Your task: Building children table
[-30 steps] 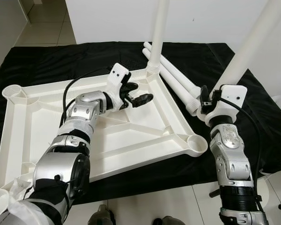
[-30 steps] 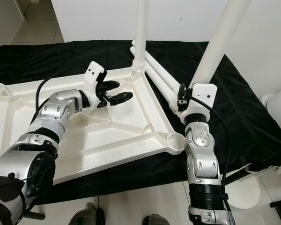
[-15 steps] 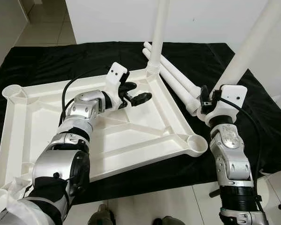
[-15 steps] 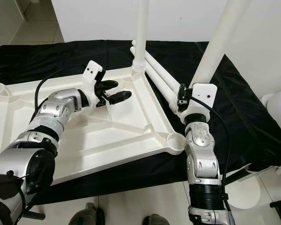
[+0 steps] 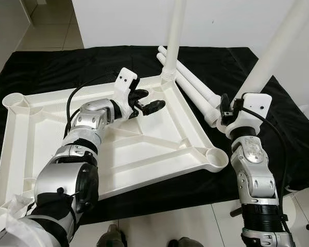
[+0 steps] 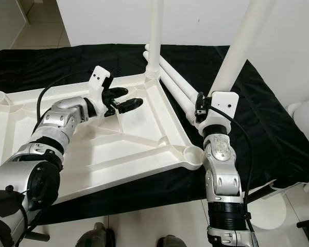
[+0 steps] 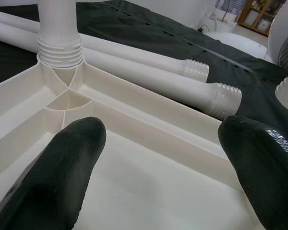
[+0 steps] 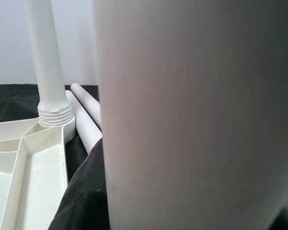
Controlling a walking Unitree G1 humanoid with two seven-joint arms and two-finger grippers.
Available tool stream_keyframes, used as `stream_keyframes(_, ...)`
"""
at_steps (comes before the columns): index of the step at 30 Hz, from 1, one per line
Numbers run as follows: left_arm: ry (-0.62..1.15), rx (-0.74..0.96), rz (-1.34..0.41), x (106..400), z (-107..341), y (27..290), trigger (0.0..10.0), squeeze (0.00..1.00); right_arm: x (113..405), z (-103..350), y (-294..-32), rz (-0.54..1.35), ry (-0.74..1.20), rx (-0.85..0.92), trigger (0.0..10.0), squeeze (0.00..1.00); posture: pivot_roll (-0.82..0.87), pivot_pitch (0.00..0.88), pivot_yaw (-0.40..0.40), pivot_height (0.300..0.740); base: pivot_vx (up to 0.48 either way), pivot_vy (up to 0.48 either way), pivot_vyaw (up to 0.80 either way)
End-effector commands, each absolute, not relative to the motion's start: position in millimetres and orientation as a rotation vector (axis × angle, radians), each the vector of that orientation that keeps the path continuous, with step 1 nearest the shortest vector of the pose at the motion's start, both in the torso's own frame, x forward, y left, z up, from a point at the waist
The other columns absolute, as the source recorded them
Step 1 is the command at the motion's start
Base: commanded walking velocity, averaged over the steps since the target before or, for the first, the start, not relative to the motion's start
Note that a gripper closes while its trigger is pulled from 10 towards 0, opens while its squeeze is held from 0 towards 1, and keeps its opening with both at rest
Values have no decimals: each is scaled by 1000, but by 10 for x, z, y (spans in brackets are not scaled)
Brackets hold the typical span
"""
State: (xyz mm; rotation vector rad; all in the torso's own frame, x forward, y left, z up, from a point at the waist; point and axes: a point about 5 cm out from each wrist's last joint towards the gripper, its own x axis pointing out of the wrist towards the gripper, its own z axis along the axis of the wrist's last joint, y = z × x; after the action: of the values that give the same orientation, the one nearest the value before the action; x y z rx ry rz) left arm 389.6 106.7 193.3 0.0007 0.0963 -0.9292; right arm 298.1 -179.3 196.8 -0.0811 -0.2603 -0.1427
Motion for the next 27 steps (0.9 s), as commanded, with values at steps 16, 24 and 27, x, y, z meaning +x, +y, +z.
stream_keyframes(16,72,-7,-306,4084,1952,1241,10000,0,2980,1996,-1786,-151,-282,-90,10000,0,15,31,-13,740,0,0,0)
stream_keyframes(24,101,-41,-176,4105,1920,1367,10000,0,2979,1993,-1782,-153,-284,-85,10000,0,15,30,-11,740,0,0,0)
stream_keyframes(27,90,-47,-170,4104,1923,1368,10000,0,2978,1993,-1780,-153,-284,-85,10000,0,15,30,-11,740,0,0,0)
